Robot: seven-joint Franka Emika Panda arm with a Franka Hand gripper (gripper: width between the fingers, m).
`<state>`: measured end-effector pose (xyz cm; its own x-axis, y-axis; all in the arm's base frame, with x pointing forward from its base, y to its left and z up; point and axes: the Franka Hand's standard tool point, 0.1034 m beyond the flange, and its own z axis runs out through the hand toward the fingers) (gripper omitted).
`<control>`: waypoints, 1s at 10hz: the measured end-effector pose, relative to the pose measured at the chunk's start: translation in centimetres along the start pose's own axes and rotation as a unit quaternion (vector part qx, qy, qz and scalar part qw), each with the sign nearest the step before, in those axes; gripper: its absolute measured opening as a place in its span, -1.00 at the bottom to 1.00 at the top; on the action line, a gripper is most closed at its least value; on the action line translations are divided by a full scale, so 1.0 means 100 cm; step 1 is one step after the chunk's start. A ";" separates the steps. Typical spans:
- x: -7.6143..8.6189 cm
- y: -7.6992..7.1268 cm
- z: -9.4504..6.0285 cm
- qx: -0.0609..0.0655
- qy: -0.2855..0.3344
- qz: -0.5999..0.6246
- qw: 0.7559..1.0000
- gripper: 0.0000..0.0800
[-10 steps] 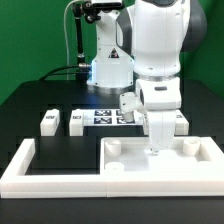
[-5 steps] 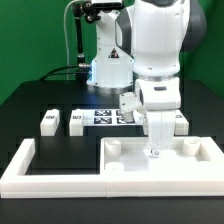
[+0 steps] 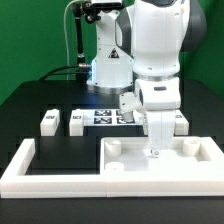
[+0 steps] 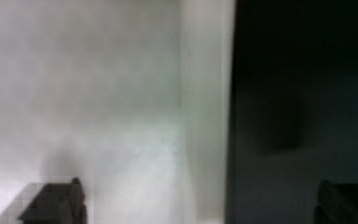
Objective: Assemble desk
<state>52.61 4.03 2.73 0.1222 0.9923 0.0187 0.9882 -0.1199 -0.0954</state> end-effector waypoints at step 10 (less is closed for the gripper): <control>0.040 -0.020 -0.046 -0.010 -0.010 0.420 0.907 0.62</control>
Offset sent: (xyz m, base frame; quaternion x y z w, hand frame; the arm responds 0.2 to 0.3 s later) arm -0.0036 0.0191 0.0479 0.0153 -0.0540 0.3514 0.9346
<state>51.55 8.08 7.53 0.8315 0.5510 -0.0704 0.5488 -0.8345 -0.0494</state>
